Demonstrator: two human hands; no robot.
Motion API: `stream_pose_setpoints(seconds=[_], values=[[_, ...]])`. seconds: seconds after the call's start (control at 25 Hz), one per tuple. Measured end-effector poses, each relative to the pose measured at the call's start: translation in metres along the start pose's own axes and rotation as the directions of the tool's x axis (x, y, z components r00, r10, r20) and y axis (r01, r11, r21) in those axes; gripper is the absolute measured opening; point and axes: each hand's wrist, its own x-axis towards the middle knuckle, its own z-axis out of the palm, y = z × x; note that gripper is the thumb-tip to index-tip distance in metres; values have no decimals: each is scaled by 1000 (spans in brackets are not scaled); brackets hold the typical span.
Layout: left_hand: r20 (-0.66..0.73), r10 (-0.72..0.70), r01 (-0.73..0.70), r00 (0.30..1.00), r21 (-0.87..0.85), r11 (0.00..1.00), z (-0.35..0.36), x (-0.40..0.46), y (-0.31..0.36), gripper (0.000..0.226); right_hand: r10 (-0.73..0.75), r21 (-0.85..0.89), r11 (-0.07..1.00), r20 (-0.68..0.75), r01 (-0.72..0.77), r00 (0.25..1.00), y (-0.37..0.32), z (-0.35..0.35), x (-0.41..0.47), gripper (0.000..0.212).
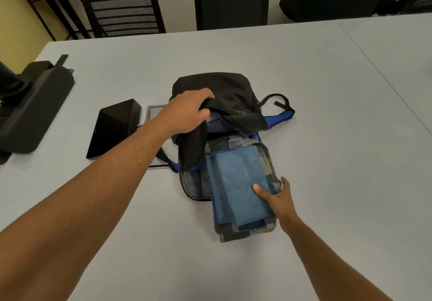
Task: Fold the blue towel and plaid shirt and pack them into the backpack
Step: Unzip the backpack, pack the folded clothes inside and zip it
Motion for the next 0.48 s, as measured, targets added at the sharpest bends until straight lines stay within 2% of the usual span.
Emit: stream_pose_setpoints(seconds=[0.08,0.16,0.2,0.28,0.48], values=[[0,-26,26,1000,-6,1000,2,-5,-2,24,100,135,988,-163,-78,982,13,4,-14,132],[-2,-34,34,999,-7,999,4,-8,-1,24,263,363,917,-241,-164,934,21,13,-32,129],[0,-36,36,999,-6,999,5,-9,-1,24,332,455,867,-221,-205,917,24,20,-41,126],[4,-42,42,999,-7,999,5,-9,0,24,393,535,805,-155,-258,907,27,36,-54,115],[2,-29,29,1000,16,999,2,-7,5,22,306,589,773,-21,-236,952,18,45,-51,77]])
